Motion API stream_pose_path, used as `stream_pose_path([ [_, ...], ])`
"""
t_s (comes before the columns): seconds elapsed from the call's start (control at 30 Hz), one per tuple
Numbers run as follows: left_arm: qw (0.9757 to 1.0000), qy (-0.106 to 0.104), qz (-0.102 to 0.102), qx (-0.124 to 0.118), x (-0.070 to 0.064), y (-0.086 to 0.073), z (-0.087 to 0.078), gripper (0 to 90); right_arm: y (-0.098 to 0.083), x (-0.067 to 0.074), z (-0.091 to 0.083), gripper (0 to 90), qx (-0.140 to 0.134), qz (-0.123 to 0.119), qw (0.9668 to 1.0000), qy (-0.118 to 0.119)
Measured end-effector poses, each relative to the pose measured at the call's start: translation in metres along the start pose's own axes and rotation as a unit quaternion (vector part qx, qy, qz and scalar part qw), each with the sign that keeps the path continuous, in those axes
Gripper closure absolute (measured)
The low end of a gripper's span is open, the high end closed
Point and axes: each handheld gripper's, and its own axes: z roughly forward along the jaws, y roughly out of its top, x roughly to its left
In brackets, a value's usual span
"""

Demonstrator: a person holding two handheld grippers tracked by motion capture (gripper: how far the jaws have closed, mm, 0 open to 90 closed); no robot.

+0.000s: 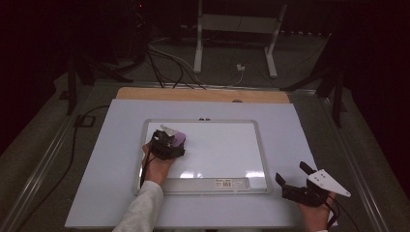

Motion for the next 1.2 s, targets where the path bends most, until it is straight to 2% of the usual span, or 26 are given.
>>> stream_pose_path([
  [0.07, 0.9998, -0.01, 0.011, -0.012, -0.003, 0.003, -0.005, 23.2, 0.0, 0.0, 0.0, 1.0, 0.001, 0.001, 1.0, 0.0],
  [0.17, 0.9984, -0.015, 0.047, -0.029, -0.014, 0.005, -0.013, 18.6, 0.0, -0.001, -0.001, 1.0, -0.001, 0.002, 1.0, -0.001],
  [0.23, 0.9957, -0.027, 0.08, -0.038, -0.022, 0.006, -0.018, 17.4, 0.0, -0.001, -0.001, 1.0, -0.001, 0.002, 1.0, -0.001],
  [0.33, 0.991, -0.045, 0.121, -0.034, -0.031, 0.005, -0.02, 16.7, 0.0, -0.001, -0.001, 0.9, 0.0, 0.003, 1.0, -0.001],
  [0.4, 0.9894, -0.053, 0.132, -0.028, -0.032, 0.004, -0.021, 16.5, 0.0, -0.001, -0.002, 1.0, -0.002, 0.003, 1.0, -0.002],
  [0.63, 0.9889, -0.06, 0.136, -0.005, -0.028, -0.001, -0.018, 16.7, 0.0, -0.002, -0.002, 0.9, -0.002, 0.004, 1.0, -0.003],
  [0.77, 0.9877, -0.052, 0.147, 0.011, -0.025, -0.004, -0.016, 17.0, -0.001, -0.001, -0.002, 0.9, 0.0, 0.003, 1.0, -0.002],
  [0.93, 0.9878, -0.049, 0.146, 0.023, -0.024, -0.006, -0.012, 19.0, 0.0, -0.002, -0.003, 1.0, -0.001, 0.003, 1.0, -0.002],
  [1.2, 0.9881, -0.045, 0.145, 0.024, -0.022, -0.006, -0.013, 25.7, -0.001, -0.001, -0.002, 1.0, 0.001, 0.003, 1.0, -0.001],
])
